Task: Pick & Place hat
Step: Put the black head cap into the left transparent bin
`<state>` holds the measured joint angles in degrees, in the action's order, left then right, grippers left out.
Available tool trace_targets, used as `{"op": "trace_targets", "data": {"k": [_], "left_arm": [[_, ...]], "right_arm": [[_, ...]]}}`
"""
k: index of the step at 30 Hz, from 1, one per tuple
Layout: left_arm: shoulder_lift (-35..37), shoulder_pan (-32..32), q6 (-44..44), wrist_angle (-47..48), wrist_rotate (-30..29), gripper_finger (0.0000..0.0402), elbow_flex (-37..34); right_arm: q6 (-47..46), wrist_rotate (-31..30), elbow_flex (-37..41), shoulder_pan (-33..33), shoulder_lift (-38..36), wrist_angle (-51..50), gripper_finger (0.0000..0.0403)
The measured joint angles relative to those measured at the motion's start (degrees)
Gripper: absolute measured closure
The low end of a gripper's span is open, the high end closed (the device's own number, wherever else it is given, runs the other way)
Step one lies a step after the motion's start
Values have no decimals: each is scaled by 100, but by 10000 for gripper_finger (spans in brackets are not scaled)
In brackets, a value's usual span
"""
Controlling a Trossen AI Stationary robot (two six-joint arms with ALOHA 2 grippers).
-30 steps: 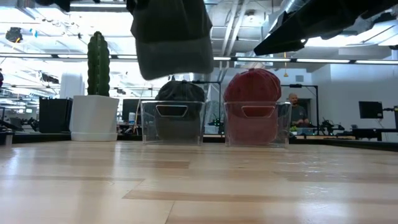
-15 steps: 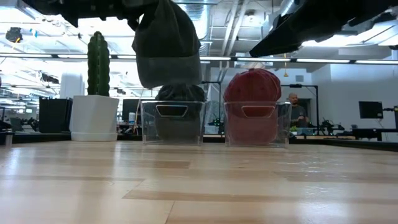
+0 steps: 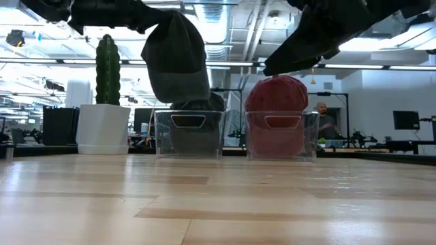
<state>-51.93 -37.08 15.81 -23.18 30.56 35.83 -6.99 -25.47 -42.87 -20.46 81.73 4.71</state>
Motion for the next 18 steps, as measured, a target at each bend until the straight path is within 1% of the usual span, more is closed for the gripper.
{"op": "trace_targets", "data": {"k": [4, 8, 13, 18], "left_arm": [[-151, -182, 225, -155, 62, 391, 7], [-548, -342, 241, -601, 350, 391, 7], [-1143, -357, 304, -1137, 361, 391, 7], [-1625, -354, 763, -1183, 361, 391, 7]], "right_arm": [[-58, 0, 0, -14, 0, -1, 143], [-61, 4, 0, -86, 0, -2, 143], [-67, 9, 0, -213, 0, -2, 143], [-67, 11, 0, -316, 0, -2, 143]]}}
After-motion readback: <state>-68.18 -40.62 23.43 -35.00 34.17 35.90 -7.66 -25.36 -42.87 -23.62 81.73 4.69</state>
